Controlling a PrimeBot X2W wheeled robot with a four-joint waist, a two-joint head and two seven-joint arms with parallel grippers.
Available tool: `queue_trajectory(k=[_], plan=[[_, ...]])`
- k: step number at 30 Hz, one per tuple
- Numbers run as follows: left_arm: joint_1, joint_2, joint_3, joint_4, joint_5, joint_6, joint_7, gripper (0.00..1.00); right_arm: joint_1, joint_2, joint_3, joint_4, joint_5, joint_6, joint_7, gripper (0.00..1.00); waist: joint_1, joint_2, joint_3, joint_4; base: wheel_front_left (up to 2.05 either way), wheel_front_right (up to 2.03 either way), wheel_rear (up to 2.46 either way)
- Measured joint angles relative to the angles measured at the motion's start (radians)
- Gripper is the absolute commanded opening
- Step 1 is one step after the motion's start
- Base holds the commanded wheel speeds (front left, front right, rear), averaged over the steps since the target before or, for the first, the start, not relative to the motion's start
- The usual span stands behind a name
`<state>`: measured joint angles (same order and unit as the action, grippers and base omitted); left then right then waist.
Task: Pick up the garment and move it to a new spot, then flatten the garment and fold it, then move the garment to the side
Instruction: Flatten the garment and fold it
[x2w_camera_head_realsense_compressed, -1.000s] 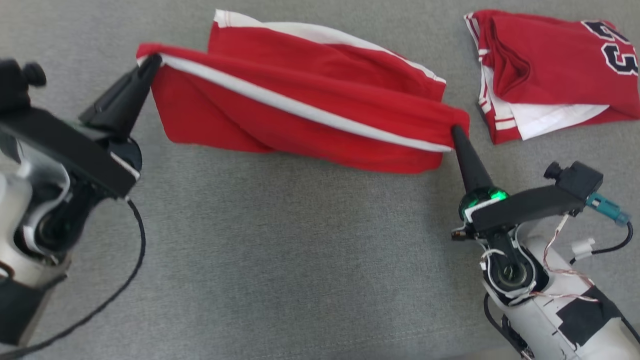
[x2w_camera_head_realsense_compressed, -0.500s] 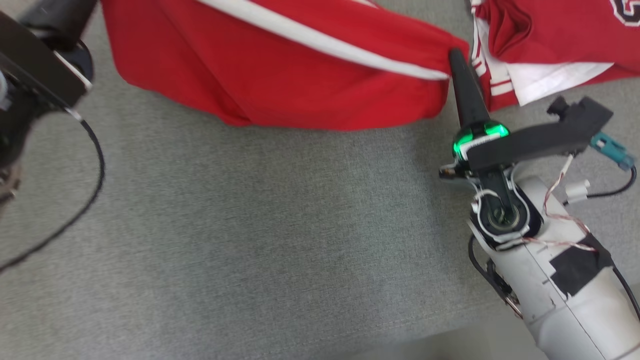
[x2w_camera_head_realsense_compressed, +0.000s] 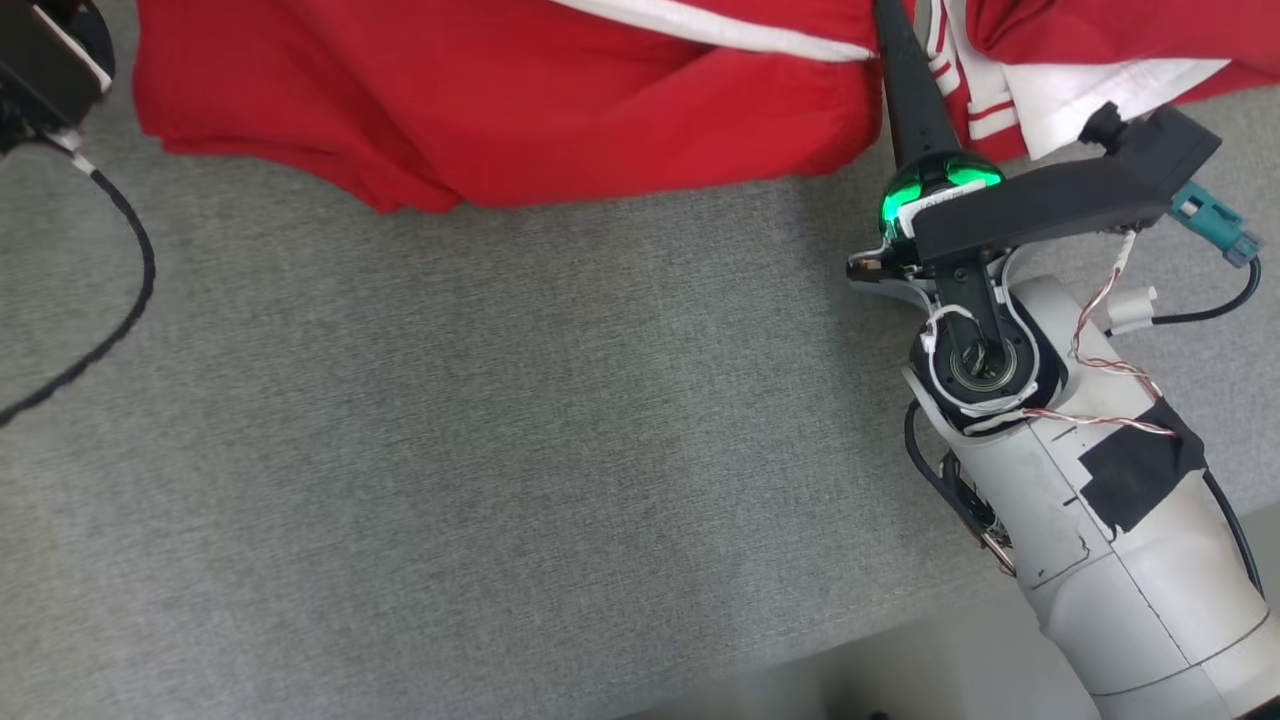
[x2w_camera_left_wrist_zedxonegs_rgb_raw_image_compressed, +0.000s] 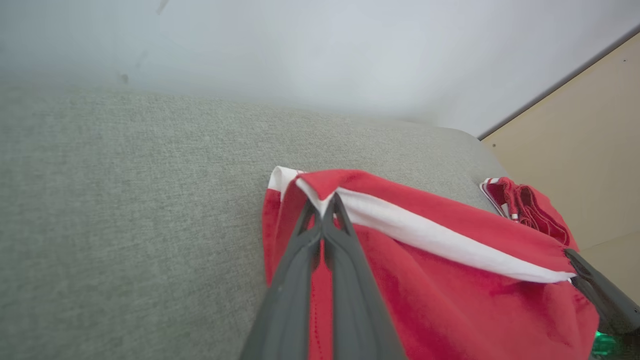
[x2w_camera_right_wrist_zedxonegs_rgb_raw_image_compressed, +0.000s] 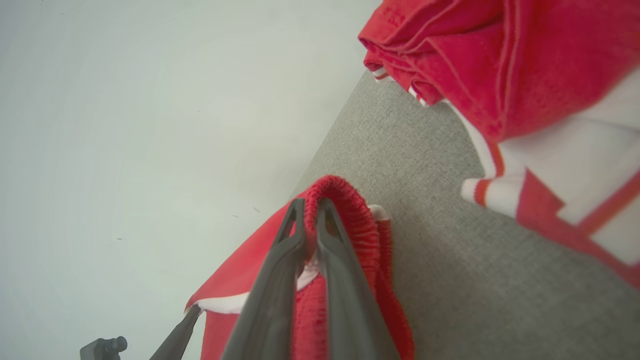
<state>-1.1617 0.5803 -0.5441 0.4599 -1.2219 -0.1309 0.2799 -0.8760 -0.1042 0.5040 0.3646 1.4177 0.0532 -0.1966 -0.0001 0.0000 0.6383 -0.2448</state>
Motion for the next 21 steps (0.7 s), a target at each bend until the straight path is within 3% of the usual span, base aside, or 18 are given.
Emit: queue_trajectory(k=[4, 6, 8, 10, 11, 12, 13, 21], plan=[[-0.025, -0.004, -0.008, 0.035, 0.002, 0.000, 0.000, 0.00, -0.020, 0.008, 0.008, 0.020, 0.000, 0.005, 0.000, 0.00, 0.0000, 0.0000, 0.015, -0.014, 0.00, 0.00, 0.00], [-0.031, -0.008, -0.010, 0.055, 0.002, 0.000, -0.002, 0.00, -0.028, 0.012, 0.011, 0.028, 0.000, 0.009, -0.001, 0.11, 0.0000, 0.0000, 0.020, -0.020, 0.00, 0.00, 0.00], [-0.043, -0.018, -0.017, 0.071, 0.002, 0.000, -0.002, 0.00, -0.033, 0.016, 0.014, 0.034, 0.000, 0.010, -0.003, 0.27, 0.0000, 0.0000, 0.023, -0.024, 0.00, 0.00, 0.00], [-0.046, -0.021, -0.026, 0.086, 0.005, 0.000, -0.001, 0.00, -0.037, 0.019, 0.019, 0.042, 0.000, 0.014, -0.004, 0.60, 0.0000, 0.0000, 0.023, -0.026, 0.00, 0.00, 0.00], [-0.046, -0.022, -0.029, 0.092, 0.006, 0.000, -0.002, 0.27, -0.039, 0.020, 0.021, 0.048, -0.001, 0.017, -0.005, 0.86, 0.0000, 0.0000, 0.023, -0.026, 0.00, 0.00, 0.00], [-0.047, -0.024, -0.031, 0.100, 0.006, 0.000, -0.002, 0.70, -0.041, 0.021, 0.023, 0.054, -0.001, 0.018, -0.007, 1.00, -0.0001, -0.0001, 0.022, -0.027, 0.00, 0.00, 0.00], [-0.049, -0.027, -0.035, 0.111, 0.006, 0.000, -0.007, 1.00, -0.043, 0.022, 0.023, 0.060, -0.001, 0.019, -0.008, 1.00, 0.0000, 0.0000, 0.021, -0.027, 0.00, 0.00, 0.00], [-0.048, -0.048, -0.048, 0.155, -0.006, 0.000, -0.030, 1.00, -0.044, 0.021, 0.044, 0.101, -0.018, 0.045, -0.009, 1.00, 0.0001, 0.0000, -0.014, -0.017, 0.00, 0.00, 0.00]])
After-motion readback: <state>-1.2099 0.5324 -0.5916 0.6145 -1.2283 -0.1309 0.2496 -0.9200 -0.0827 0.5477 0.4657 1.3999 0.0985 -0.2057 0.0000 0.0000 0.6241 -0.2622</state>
